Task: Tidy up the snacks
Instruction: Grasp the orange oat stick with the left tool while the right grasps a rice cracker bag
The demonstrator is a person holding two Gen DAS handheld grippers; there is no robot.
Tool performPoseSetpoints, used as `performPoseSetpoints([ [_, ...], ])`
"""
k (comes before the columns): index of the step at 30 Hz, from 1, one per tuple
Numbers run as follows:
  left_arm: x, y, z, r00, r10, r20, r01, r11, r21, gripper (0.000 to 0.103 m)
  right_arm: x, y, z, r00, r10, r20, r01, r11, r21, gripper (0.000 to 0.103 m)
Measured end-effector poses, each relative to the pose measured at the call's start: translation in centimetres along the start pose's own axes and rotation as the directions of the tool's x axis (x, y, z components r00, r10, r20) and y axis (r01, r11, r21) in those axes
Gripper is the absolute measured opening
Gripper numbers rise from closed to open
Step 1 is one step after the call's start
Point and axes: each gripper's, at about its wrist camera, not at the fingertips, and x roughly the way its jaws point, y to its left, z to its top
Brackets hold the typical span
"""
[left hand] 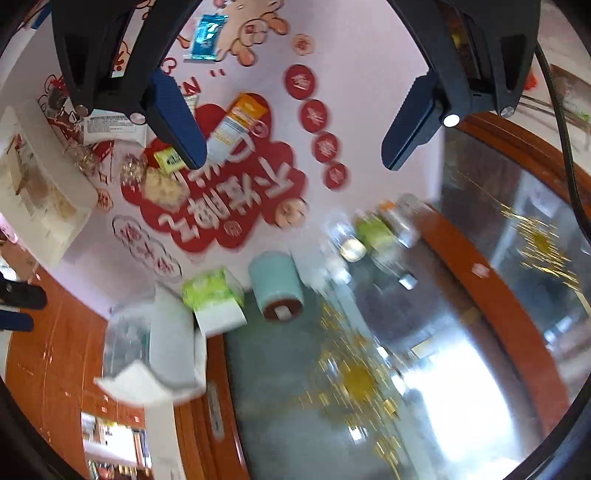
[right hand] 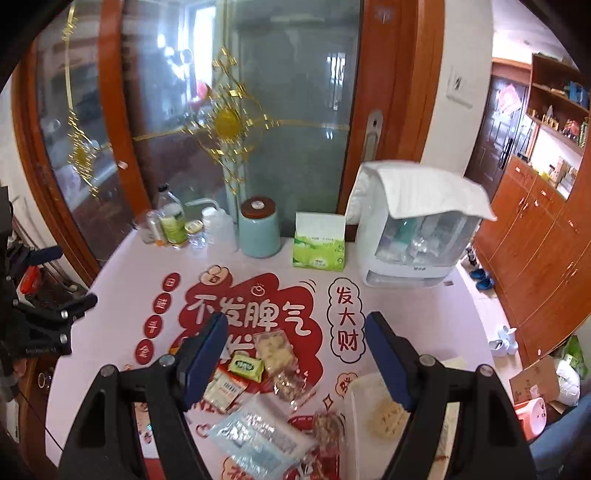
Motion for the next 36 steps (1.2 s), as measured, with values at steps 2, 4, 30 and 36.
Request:
performPoseSetpoints([
  [2, 3.9, -0.8, -0.3, 0.998, -0.003, -0.070, 0.004, 1.000, 0.008, 0.095, 4.1, -0.2, 0.1, 0.998, 0.022, -0.067, -0.022, 1.000, 0.008, 0.077],
  [4, 8.3, -1.7, -0.8, 0.990, -0.018, -0.143, 0.022, 0.999, 0.029, 0.095, 7.6, 0.0, -0.5, 0.993, 0.029, -0.116, -0.028, 1.000, 0.007, 0.077],
  [30, 25.6, -5.2, -7.4, 0.878, -0.250, -0.409, 0.257, 0.966, -0.039, 0.044, 30.5, 3.1, -8.6, 0.853, 0.119, -0.507, -0.156, 0.987, -0.032, 0.059],
  [36, 23.5, -6.6, -7.6, 0.877, -0.253, -0.408, 0.249, 0.966, -0.064, 0.036, 29.4, 3.1, -8.8, 0.859, 0.093, -0.504, -0.130, 0.991, -0.039, 0.054],
])
